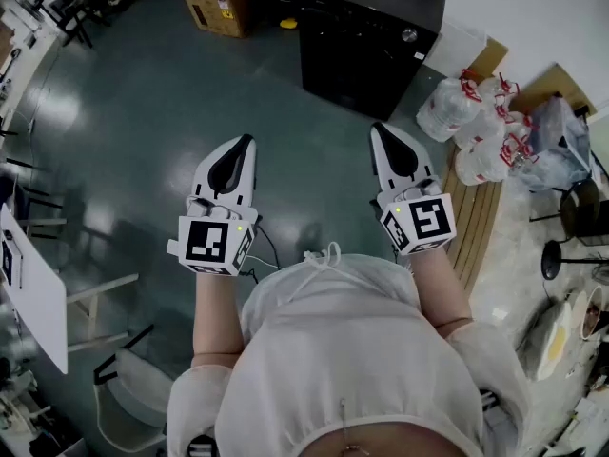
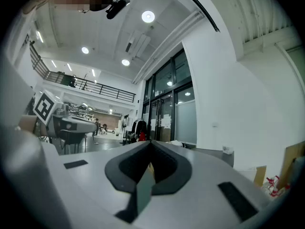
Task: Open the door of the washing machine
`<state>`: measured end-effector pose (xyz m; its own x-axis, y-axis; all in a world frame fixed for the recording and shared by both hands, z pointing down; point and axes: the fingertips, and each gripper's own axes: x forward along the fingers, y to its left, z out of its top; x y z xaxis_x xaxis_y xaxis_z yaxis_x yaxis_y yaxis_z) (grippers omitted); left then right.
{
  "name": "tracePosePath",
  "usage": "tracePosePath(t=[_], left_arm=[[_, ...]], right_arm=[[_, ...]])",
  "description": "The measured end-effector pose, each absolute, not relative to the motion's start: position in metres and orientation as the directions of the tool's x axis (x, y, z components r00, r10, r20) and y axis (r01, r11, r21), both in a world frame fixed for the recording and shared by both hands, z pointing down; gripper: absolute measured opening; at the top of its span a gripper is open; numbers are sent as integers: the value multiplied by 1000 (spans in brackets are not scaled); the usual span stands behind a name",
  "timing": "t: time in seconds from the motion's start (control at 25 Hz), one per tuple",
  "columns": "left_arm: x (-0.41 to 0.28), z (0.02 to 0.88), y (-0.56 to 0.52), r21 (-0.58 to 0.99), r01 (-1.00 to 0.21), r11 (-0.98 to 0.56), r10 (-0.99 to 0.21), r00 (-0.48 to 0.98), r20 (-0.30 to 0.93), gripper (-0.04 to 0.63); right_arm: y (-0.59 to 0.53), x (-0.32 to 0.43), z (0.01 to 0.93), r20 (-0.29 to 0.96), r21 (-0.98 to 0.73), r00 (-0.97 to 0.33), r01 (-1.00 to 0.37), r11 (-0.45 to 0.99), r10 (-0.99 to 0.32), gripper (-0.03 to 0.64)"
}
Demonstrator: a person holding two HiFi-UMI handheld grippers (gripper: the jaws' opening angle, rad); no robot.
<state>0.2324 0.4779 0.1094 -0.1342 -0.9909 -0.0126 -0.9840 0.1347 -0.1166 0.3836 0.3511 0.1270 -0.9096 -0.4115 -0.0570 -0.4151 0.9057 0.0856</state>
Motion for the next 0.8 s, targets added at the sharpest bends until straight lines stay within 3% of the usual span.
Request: tracePosePath(t=[0.68, 0.72, 0.76, 0.8], left_arm=[[204, 125, 494, -92, -988, 128, -992, -128, -2, 21], [200, 127, 497, -91, -987, 133, -991, -134, 1, 21], [196, 129, 500, -88, -986, 141, -990, -142, 4, 21], [191, 131, 503, -84, -985, 151, -988, -152, 8, 21]], right_arm=[[357, 358, 147, -2, -14, -901, -435, 900, -435, 6], [357, 354, 148, -13, -33, -900, -435, 900, -436, 27], [357, 350, 148, -26, -46, -903, -428, 902, -430, 227], [356, 344, 148, -35, -50, -905, -421, 906, -423, 359]])
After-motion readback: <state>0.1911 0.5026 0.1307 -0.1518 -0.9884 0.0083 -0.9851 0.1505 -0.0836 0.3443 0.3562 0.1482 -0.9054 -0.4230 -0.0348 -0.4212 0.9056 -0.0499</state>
